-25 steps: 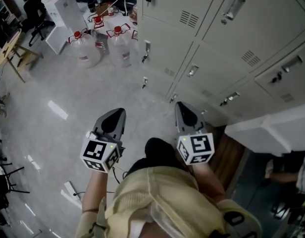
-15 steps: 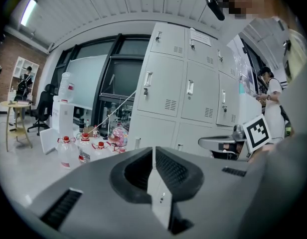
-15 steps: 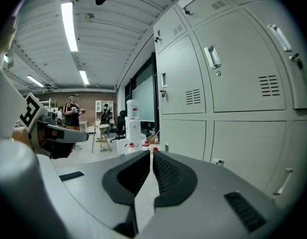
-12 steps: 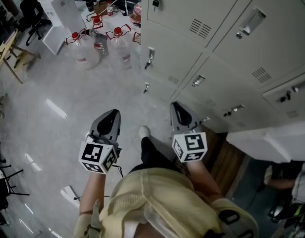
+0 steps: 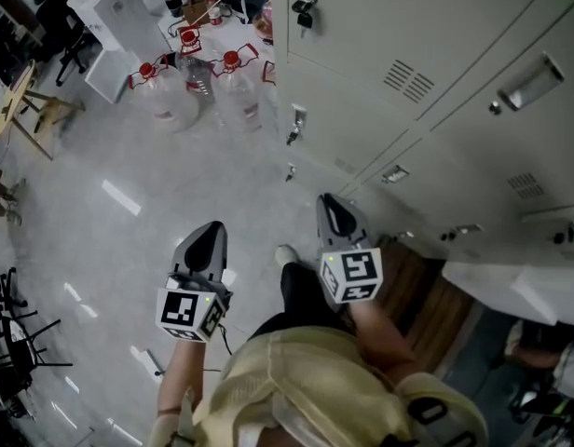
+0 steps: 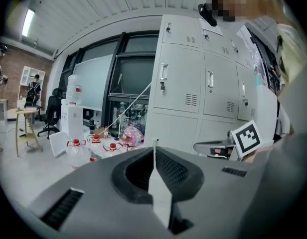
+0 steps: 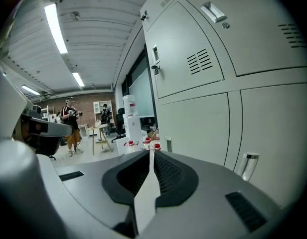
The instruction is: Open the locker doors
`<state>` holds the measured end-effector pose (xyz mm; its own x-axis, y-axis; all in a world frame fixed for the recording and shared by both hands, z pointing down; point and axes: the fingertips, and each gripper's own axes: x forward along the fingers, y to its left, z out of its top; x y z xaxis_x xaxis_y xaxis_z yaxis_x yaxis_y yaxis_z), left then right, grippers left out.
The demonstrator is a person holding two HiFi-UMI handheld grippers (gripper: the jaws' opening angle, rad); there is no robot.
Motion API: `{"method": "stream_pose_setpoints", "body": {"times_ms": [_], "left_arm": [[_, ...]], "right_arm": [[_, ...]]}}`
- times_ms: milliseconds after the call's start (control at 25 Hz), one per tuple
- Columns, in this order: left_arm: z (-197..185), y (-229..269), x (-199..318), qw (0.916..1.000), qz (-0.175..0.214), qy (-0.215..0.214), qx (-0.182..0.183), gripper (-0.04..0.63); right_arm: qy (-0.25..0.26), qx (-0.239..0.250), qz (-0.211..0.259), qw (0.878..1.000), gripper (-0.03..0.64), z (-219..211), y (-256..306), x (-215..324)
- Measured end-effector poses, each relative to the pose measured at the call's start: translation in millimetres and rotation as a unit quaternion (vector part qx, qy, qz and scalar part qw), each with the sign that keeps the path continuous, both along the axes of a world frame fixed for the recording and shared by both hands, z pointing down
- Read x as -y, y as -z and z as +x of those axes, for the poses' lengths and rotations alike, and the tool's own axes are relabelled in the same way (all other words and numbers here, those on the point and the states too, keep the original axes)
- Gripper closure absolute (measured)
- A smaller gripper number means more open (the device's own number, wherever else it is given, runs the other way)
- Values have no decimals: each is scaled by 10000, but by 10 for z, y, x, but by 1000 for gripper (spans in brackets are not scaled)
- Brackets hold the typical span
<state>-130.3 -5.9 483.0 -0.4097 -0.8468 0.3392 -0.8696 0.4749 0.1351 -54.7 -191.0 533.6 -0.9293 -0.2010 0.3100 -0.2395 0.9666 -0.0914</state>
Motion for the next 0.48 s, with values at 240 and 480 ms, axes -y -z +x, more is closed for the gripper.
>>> {"method": "stream_pose_setpoints", "body": {"times_ms": [240,480], "left_arm": [[-357,-34,152,9997,129,170,-124,589],[-570,-90,264,9997,85,103,-207,589]], "right_arm": [[77,-146,-28,9999,609,-413,-73,161],[231,-290,-83,9993,569,-821,-201,254]]}}
